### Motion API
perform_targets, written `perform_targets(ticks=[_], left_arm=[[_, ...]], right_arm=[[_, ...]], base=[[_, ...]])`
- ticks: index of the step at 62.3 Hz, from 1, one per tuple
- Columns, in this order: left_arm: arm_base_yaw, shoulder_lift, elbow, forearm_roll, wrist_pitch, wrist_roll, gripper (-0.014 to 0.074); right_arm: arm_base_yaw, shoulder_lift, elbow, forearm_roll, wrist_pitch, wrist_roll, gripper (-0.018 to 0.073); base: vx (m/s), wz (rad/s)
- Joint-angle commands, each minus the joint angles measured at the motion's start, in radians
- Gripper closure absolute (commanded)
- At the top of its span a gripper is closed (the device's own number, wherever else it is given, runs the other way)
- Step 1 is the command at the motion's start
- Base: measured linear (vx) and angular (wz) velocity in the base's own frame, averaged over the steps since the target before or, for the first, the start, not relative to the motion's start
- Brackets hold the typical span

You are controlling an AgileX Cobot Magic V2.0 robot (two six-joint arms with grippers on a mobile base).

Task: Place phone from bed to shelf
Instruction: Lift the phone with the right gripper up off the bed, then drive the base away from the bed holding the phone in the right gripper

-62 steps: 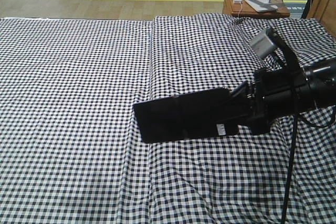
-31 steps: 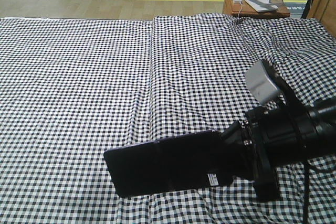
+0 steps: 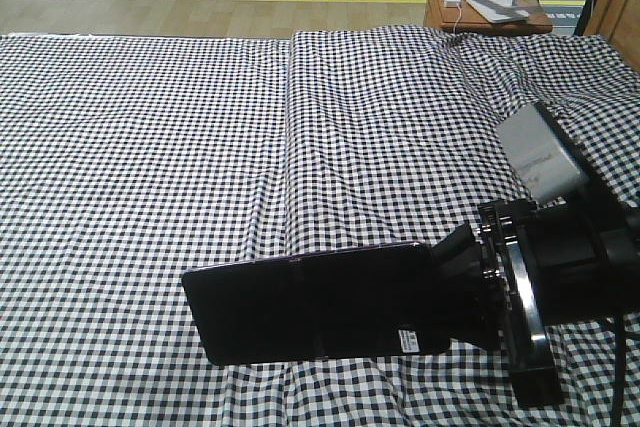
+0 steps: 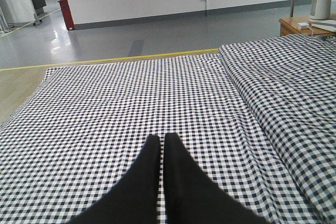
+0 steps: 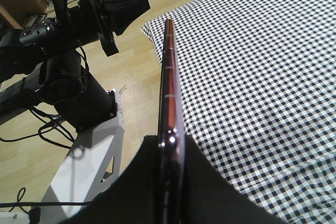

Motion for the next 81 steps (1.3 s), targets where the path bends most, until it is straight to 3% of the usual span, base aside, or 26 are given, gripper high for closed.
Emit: perform_targets(ticks=[1, 81], left_arm=[[-0.004, -0.013, -0.021, -0.009, -0.072, -0.006, 0.0595], [-0.004, -0.013, -0.021, -0.009, -0.072, -0.006, 0.0595]], right_arm=[[-0.001, -0.024, -0.025, 0.09, 0.079, -0.008, 0.0561], [-0.001, -0.024, -0.025, 0.09, 0.079, -0.008, 0.0561]], base=[[0.0, 0.0], [-0.02, 0.07]])
